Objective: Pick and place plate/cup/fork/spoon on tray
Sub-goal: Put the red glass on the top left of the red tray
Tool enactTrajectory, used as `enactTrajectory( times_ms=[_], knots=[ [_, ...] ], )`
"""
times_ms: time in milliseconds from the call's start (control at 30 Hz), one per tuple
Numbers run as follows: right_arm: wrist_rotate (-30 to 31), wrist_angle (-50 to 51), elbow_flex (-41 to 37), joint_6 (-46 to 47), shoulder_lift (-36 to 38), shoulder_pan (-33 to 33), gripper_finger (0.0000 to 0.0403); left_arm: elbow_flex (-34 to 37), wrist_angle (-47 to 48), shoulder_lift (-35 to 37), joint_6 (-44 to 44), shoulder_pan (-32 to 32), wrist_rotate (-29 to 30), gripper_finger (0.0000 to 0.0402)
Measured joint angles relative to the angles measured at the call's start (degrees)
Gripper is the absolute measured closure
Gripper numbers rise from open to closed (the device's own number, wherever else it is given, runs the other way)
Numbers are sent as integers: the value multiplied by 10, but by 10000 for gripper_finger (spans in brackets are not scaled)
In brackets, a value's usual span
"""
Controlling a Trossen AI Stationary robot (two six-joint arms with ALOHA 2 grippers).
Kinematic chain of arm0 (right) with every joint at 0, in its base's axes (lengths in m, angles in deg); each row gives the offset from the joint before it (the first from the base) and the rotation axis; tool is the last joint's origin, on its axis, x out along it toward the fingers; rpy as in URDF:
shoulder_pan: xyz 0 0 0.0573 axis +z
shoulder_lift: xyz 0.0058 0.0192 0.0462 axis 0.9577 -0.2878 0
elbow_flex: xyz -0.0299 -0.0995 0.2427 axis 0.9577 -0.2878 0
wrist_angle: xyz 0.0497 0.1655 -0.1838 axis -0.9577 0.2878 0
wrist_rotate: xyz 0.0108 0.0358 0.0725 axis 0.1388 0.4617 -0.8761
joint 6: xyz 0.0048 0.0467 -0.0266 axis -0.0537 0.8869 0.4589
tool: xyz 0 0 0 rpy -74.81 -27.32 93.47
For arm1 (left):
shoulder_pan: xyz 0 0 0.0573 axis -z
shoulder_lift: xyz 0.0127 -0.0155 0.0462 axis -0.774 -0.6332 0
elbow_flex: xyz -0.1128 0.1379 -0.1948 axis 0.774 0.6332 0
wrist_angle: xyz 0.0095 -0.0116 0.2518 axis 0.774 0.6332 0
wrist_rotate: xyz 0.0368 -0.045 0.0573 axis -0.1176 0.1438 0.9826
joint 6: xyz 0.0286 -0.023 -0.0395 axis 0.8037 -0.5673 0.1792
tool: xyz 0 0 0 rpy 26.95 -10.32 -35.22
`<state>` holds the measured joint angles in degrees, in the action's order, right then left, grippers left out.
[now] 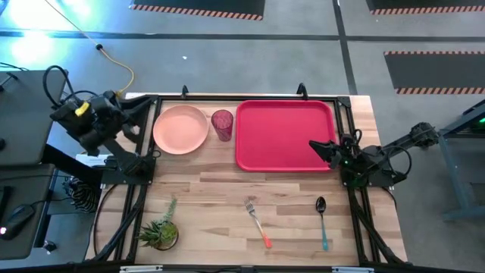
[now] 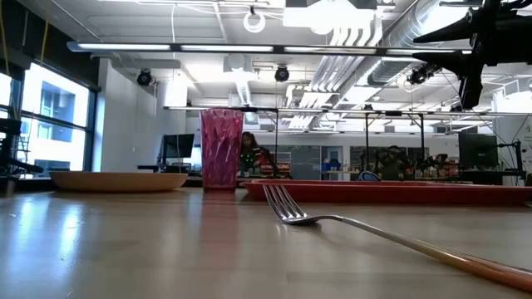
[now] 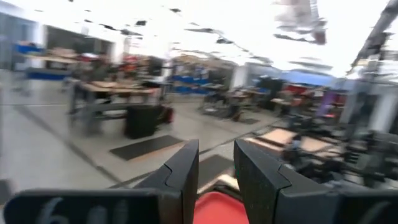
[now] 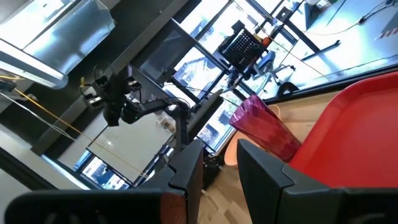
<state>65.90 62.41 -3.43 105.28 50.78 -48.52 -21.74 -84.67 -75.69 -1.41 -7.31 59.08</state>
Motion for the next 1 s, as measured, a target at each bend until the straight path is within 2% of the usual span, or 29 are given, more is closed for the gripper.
enactTrajectory(
  times_ms=[100,300,500,633,833,900,1000],
  knots=[
    [0,0,0,0,0,0,311,0,49,0,-63,12,-56,309],
    [-1,0,0,4,0,0,311,0,125,0,-198,10,-212,309],
    [-1,-1,0,4,0,0,311,0,149,-14,-307,-14,-338,309],
    [-1,-1,0,4,0,0,311,0,144,-52,-347,-49,-337,309],
    [-2,0,0,4,0,0,311,0,138,-104,-373,-146,-321,310],
    [-2,0,0,4,0,0,311,0,137,-116,-384,-183,-334,310],
    [-5,0,0,4,0,0,311,0,137,-134,-403,-240,-389,310]
  ],
)
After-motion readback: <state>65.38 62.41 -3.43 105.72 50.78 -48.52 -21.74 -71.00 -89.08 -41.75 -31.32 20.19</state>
